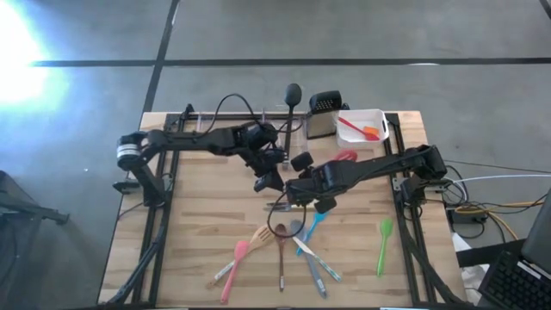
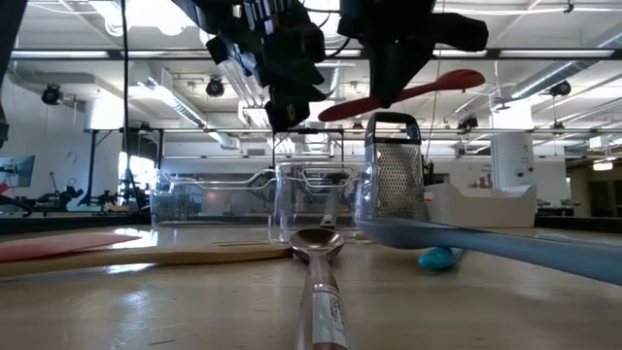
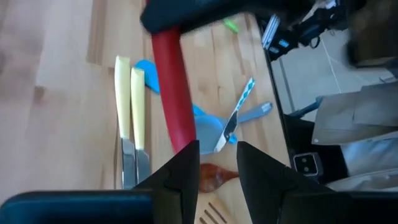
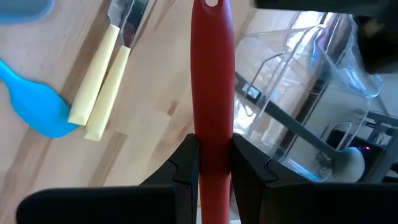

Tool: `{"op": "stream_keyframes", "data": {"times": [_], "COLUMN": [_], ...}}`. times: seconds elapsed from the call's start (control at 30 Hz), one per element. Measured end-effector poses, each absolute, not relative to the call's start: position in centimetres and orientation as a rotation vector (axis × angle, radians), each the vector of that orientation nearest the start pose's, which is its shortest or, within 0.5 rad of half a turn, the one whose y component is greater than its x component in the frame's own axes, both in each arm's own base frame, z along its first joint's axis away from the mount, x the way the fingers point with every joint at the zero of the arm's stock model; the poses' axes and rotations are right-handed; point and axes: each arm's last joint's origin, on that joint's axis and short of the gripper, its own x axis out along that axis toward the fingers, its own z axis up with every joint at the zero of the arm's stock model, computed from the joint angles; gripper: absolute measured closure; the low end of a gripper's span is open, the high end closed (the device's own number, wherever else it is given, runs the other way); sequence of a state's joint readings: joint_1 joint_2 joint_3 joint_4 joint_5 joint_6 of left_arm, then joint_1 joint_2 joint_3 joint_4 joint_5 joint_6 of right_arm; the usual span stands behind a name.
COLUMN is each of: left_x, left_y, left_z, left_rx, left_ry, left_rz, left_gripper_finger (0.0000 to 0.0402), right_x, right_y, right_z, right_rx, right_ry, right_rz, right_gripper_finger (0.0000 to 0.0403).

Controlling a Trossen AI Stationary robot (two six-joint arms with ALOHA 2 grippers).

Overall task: Pick & Place Kitchen Items
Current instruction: Put the red serving spoon into the right transparent bin

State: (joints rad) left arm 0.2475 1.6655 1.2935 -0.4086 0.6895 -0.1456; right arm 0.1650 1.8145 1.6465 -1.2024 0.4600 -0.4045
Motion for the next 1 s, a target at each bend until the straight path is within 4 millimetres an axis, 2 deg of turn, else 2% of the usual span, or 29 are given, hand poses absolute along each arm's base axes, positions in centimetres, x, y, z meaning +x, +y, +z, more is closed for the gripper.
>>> {"op": "stream_keyframes", "data": {"times": [0.37, 0.73, 1.0], "left_x": [35.3, 35.3, 35.3], "left_y": [7.3, 7.3, 7.1], "left_z": [27.0, 26.9, 26.9], "left_rx": [-0.468, -0.448, -0.456], "left_ry": [0.735, 0.737, 0.736], "left_rz": [-0.336, -0.304, -0.330], "left_gripper_finger": [0.0287, 0.0186, 0.0181], "right_x": [35.2, 35.6, 36.3], "right_y": [4.8, 4.9, 4.7], "right_z": [28.6, 28.8, 30.0], "right_rx": [-0.764, -0.785, -0.871], "right_ry": [1.343, 1.303, 1.231], "right_rz": [0.020, 0.015, -0.041], "right_gripper_finger": [0.0354, 0.0354, 0.0354]}}
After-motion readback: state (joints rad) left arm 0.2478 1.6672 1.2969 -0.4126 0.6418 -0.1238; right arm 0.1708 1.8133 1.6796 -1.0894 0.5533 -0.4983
